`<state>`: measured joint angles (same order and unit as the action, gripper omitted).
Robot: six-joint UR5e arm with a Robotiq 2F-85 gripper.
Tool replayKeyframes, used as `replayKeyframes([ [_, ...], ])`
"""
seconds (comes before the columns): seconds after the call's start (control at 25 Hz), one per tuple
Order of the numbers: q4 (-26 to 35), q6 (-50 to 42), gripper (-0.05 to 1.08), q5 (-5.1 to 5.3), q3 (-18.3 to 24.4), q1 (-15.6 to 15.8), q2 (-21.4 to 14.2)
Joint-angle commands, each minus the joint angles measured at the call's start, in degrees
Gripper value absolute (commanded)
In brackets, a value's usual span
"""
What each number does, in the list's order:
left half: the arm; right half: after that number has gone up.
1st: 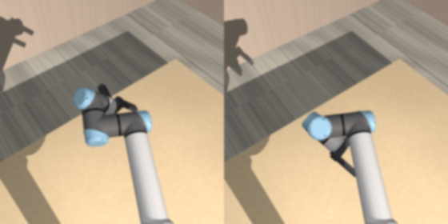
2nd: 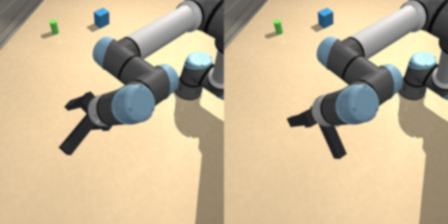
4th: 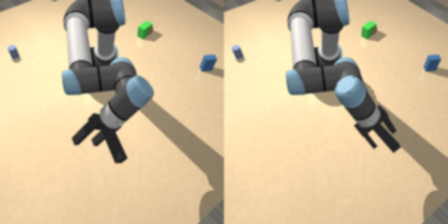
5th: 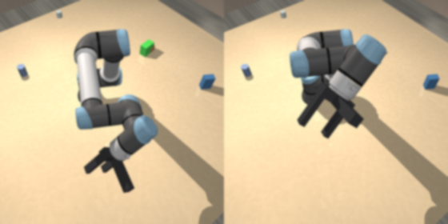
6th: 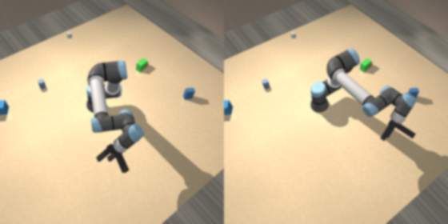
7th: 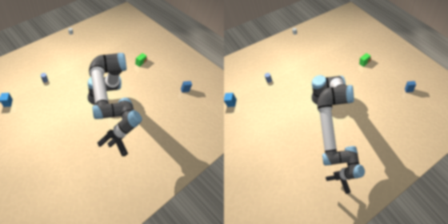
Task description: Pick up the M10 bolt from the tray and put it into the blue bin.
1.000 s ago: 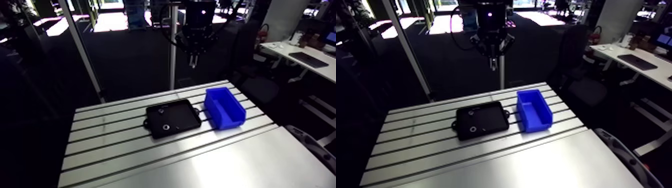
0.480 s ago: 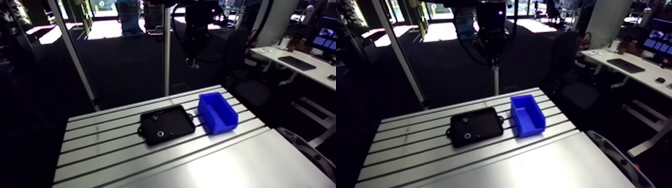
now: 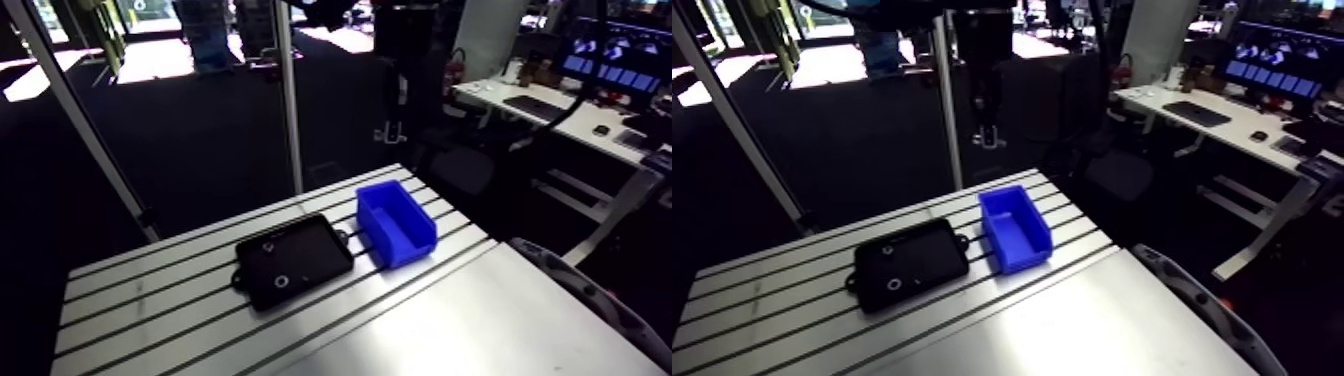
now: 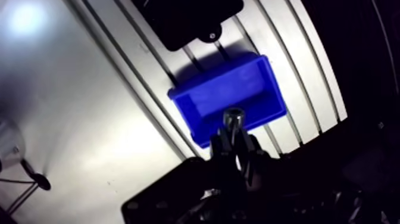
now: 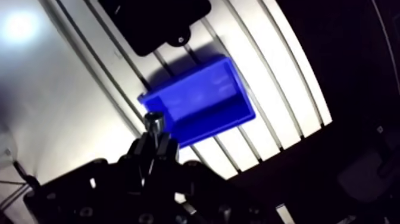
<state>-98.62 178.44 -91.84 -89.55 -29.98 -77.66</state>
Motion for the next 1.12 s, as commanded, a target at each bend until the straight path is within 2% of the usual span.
replayKeyframes([
  [0.04,-0.7,18.0,1.02,-1.46,-1.3,-3.6,1.4],
  [0.28,-2.4,23.5,1.03,-1.19,-2.3,-3.6,3.4],
  [0.44,-6.7,29.2,1.03,-1.10,-5.6,-4.0,3.4],
  [0.56,-10.4,28.6,1.03,-1.10,-8.0,-3.7,3.4],
  [0.76,-13.2,27.9,1.03,-1.19,-10.4,-3.7,4.3],
  [1.12,-17.5,26.6,1.03,-1.46,-11.0,-3.7,8.1],
])
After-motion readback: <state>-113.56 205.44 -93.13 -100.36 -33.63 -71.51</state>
